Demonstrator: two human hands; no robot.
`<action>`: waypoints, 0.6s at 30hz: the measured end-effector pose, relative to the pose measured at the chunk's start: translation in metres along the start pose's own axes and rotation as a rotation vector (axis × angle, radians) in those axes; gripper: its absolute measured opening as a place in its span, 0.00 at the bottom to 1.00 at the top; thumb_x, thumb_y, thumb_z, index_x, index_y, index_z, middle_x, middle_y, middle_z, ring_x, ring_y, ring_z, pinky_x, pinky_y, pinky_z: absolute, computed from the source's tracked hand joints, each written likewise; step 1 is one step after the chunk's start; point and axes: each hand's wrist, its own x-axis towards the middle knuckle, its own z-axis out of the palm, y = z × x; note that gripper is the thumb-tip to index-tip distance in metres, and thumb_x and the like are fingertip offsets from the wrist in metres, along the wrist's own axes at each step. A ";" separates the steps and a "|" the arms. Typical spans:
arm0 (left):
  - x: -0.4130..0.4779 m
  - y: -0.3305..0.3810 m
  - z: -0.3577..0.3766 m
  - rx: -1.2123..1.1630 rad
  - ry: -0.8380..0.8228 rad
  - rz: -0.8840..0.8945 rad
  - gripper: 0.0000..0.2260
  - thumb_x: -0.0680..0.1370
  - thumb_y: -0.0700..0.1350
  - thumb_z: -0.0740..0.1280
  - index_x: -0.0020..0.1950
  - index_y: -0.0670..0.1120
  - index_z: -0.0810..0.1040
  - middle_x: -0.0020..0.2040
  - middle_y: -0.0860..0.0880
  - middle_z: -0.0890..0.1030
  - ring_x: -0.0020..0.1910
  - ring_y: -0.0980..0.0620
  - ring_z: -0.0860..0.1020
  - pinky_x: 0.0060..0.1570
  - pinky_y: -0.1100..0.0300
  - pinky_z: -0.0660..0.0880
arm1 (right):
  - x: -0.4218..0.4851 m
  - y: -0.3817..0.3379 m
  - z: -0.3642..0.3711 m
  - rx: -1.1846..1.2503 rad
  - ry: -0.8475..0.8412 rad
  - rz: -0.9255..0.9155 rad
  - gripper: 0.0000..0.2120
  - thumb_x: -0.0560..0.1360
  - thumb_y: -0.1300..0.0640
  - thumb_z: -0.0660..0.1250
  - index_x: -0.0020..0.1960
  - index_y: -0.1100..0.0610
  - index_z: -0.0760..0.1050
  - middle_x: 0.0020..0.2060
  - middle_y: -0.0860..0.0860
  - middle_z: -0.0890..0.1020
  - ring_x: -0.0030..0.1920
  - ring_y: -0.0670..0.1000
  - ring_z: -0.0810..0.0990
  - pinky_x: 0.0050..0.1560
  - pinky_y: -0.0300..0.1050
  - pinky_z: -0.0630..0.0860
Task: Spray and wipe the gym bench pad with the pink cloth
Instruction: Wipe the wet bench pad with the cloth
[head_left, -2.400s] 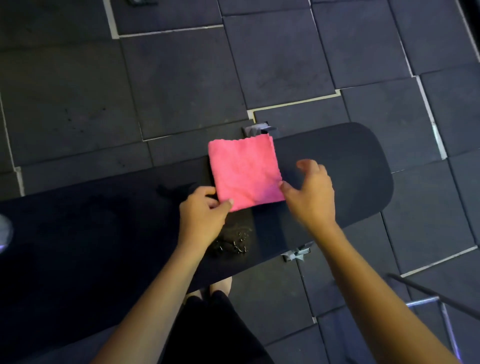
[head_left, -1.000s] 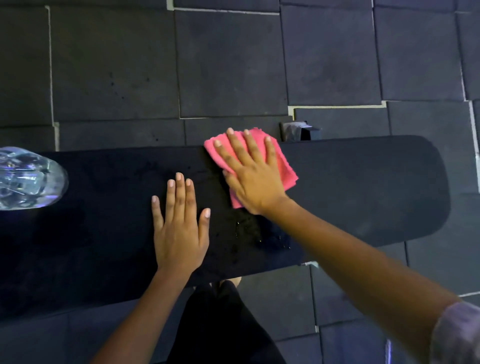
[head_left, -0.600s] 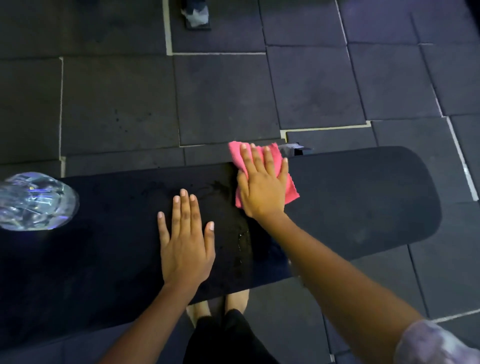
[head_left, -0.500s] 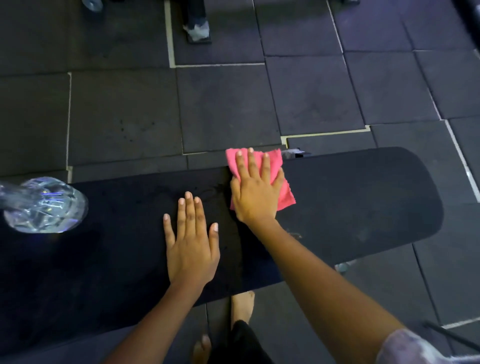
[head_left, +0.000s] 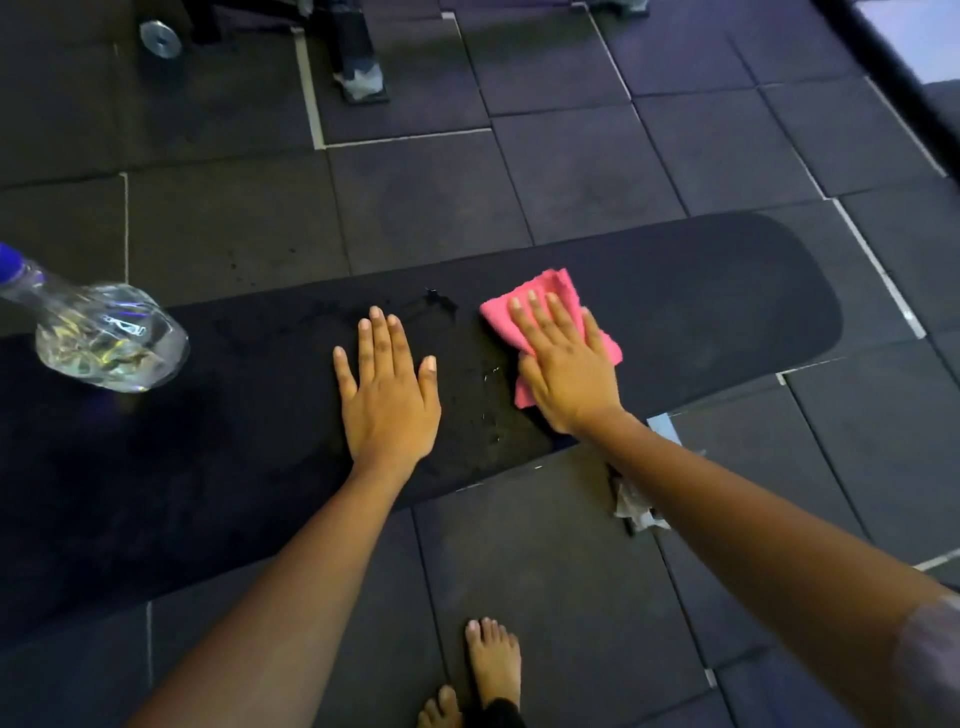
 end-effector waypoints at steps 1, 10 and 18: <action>0.001 0.000 0.001 0.003 0.003 0.002 0.28 0.81 0.56 0.41 0.77 0.42 0.44 0.79 0.45 0.45 0.77 0.49 0.44 0.75 0.44 0.43 | -0.003 0.005 -0.001 0.003 0.029 0.108 0.28 0.82 0.50 0.50 0.79 0.50 0.45 0.79 0.52 0.49 0.79 0.54 0.44 0.77 0.56 0.42; -0.010 0.000 -0.005 -0.018 -0.016 0.082 0.27 0.82 0.54 0.43 0.77 0.44 0.45 0.79 0.46 0.45 0.77 0.50 0.44 0.75 0.47 0.43 | -0.045 0.004 0.007 0.021 0.071 0.241 0.28 0.81 0.50 0.50 0.79 0.51 0.48 0.79 0.54 0.53 0.79 0.54 0.47 0.77 0.57 0.40; -0.020 -0.009 -0.015 -0.042 -0.106 0.153 0.27 0.82 0.55 0.45 0.77 0.44 0.43 0.79 0.47 0.43 0.77 0.51 0.43 0.75 0.48 0.43 | -0.075 -0.005 0.012 -0.042 0.026 -0.036 0.30 0.77 0.47 0.45 0.78 0.52 0.51 0.78 0.54 0.56 0.78 0.57 0.52 0.77 0.59 0.44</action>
